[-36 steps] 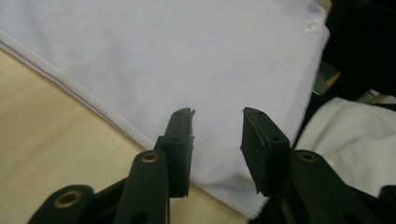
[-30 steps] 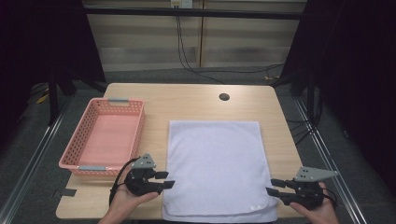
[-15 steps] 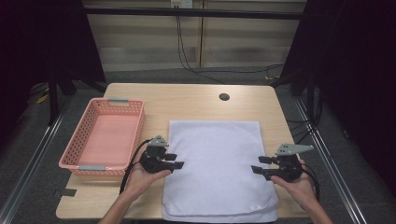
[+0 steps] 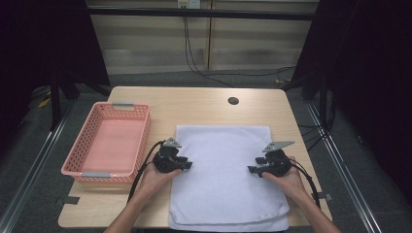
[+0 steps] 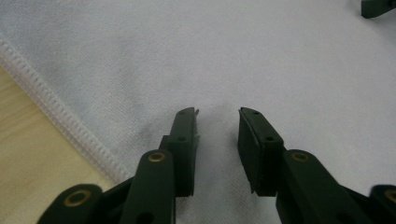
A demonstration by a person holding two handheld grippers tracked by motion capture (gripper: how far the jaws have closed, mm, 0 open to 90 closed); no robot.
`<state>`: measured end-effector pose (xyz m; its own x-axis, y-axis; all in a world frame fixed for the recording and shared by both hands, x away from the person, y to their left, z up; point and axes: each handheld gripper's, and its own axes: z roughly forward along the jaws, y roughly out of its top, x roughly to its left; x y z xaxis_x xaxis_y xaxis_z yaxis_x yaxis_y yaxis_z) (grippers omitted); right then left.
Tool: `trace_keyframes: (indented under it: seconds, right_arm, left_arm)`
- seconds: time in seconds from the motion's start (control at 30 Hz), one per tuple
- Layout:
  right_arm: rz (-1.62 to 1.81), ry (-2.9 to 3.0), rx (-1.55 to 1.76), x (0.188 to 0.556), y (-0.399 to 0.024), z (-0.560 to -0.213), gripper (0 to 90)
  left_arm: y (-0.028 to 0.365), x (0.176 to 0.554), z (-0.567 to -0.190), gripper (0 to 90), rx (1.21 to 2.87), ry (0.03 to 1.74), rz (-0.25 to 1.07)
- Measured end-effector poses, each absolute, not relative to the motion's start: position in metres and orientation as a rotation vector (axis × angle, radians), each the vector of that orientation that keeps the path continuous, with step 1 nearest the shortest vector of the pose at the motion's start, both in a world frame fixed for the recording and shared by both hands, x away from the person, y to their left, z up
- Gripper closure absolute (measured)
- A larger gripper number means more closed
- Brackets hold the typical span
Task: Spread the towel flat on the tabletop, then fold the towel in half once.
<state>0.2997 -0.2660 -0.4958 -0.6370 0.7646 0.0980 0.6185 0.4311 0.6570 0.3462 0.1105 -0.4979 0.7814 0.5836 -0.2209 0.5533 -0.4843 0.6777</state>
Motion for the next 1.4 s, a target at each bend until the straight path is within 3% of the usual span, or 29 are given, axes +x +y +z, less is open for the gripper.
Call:
trace_keyframes:
  seconds: [0.3, 0.57, 0.7, 1.03, 1.1, 1.27, 1.4]
  right_arm:
    - [0.978, 2.489, 1.171, 0.292, -0.269, -0.496, 49.3]
    - [0.937, 2.495, 1.140, 0.276, -0.273, -0.494, 68.8]
    - [0.940, 2.506, 1.136, 0.265, -0.275, -0.493, 73.7]
    - [0.974, 2.584, 1.136, 0.221, -0.287, -0.489, 73.0]
    - [0.969, 2.615, 1.125, 0.211, -0.286, -0.488, 68.9]
    - [0.985, 2.642, 1.074, 0.210, -0.283, -0.484, 58.7]
    - [1.068, 2.534, 1.118, 0.228, -0.294, -0.468, 58.4]
  left_arm:
    - [0.111, 0.330, -0.498, 71.1, 2.199, 0.805, 0.042]
    - [0.108, 0.306, -0.497, 76.0, 2.224, 0.765, 0.021]
    - [0.105, 0.290, -0.494, 77.2, 2.268, 0.715, 0.011]
    - [0.106, 0.251, -0.490, 72.6, 2.308, 0.655, -0.074]
    - [0.109, 0.245, -0.488, 70.9, 2.318, 0.653, -0.106]
    - [0.115, 0.255, -0.482, 60.8, 2.296, 0.667, -0.085]
    - [0.115, 0.272, -0.474, 59.1, 2.244, 0.706, -0.045]
